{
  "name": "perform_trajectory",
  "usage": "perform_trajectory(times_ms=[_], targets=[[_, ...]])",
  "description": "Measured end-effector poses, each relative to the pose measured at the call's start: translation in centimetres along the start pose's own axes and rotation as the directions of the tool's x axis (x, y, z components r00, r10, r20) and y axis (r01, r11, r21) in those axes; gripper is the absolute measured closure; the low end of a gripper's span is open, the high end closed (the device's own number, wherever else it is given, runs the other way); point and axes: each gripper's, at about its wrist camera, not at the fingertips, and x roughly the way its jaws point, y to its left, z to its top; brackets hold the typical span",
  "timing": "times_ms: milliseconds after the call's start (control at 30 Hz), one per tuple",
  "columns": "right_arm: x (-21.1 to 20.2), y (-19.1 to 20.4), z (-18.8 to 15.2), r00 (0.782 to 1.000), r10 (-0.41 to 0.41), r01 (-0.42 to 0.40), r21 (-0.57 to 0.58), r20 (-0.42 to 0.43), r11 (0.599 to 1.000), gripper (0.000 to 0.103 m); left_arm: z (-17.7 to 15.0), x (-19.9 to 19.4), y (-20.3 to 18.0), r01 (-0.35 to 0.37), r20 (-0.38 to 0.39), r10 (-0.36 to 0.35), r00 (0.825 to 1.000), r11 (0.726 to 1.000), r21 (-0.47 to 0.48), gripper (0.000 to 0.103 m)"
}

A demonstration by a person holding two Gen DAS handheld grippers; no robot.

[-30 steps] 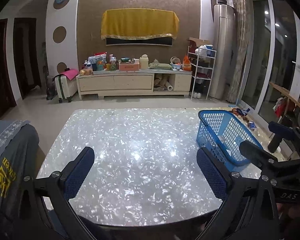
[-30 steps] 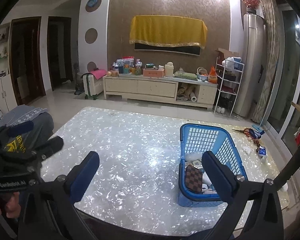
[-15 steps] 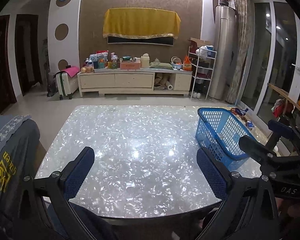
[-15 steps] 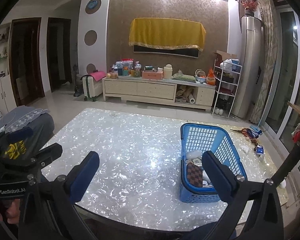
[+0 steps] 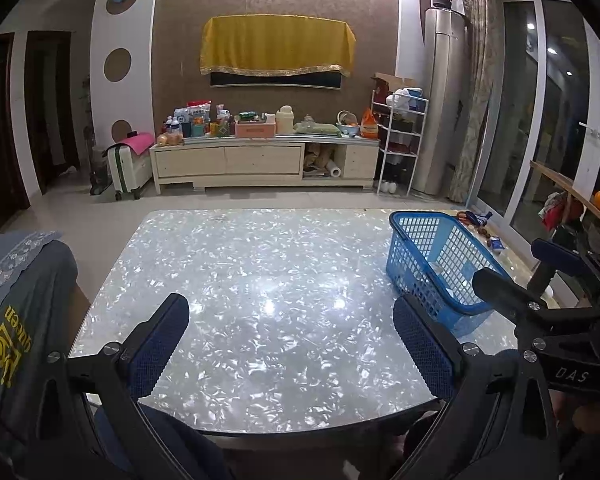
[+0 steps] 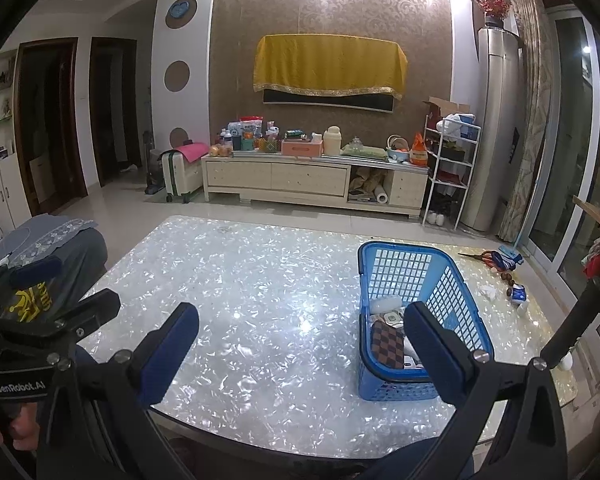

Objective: Organize rigid objects

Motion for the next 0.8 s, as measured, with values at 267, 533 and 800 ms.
perform_trajectory(times_ms=[267,533,800], targets=[[-0.07,-0.07,0.08,1.000,0.001,-0.001,0.003,-0.002,1.000,0.000,0.06,-0.03,0.02,-0.001,0.003,0.001,1.000,1.000,0.002,0.000],[-0.11,-0.01,0.14,1.000,-0.001,0.001,0.003,-0.001,1.000,0.000,0.04,-0.11,0.02,0.001,0.001,-0.001,1.000,1.000,0.000,0.000],[0.05,-0.10,0.16,1.000,0.001,-0.001,0.008,-0.009,1.000,0.000,-0.01,-0.13,0.27,0.005,-0.004,-0.005,1.000,1.000,0.000,0.000]])
